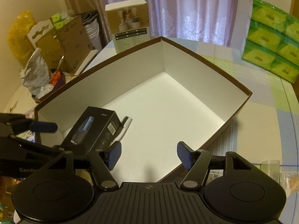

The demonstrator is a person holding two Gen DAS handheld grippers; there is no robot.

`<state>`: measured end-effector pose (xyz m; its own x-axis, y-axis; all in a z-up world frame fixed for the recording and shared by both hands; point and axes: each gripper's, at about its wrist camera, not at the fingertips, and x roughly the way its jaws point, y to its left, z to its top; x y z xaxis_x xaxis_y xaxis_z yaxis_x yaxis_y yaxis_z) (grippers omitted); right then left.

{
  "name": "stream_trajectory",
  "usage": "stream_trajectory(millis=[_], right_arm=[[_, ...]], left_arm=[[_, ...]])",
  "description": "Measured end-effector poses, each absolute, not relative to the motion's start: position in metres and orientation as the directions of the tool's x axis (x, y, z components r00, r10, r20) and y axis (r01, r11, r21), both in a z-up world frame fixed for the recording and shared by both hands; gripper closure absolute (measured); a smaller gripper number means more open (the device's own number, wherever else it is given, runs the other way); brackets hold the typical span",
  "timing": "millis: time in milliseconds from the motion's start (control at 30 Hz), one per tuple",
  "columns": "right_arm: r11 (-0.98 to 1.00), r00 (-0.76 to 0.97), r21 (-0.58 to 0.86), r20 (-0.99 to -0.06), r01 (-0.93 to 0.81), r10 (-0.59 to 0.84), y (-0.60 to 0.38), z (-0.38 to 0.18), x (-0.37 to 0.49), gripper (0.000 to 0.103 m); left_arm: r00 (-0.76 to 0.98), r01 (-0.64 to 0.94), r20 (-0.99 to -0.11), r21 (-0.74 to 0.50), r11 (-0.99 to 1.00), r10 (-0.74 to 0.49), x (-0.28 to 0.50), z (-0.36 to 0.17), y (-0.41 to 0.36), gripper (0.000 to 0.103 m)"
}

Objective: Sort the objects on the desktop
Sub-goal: 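Lower the black FLYCO box into the open box and open the left tool, then move both tools back toward the remaining items on the table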

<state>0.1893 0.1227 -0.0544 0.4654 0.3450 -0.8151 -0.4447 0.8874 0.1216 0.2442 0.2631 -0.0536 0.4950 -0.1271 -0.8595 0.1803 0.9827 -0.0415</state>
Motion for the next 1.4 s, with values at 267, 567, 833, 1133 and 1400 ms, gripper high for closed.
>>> stream_trajectory(millis=[267,567,833,1133,1400], right_arm=[[0.862,0.494,0.081,-0.791,-0.5,0.36,0.121,-0.045,0.171,0.016],[0.831,0.519,0.065,-0.753,-0.553,0.405,0.111,-0.031,0.144,0.002],[0.805,0.514,0.079,-0.733,-0.587,0.446,0.094,-0.02,0.121,0.002],[0.778,0.506,0.097,-0.709,-0.62,0.491,0.056,-0.007,0.087,0.002],[0.78,0.494,0.116,-0.714,-0.614,0.496,0.012,-0.008,0.063,0.002]], left_arm=[[0.534,0.167,-0.84,-0.002,0.986,-0.092,0.227,-0.037,0.262,0.022],[0.571,0.126,-0.82,0.037,0.991,-0.043,0.199,-0.019,0.256,0.014],[0.604,0.085,-0.797,0.047,0.995,-0.014,0.168,-0.001,0.246,0.011],[0.632,0.066,-0.775,0.045,0.997,-0.007,0.119,0.013,0.219,0.01],[0.632,0.068,-0.775,0.052,0.996,-0.002,0.086,0.013,0.188,0.01]])
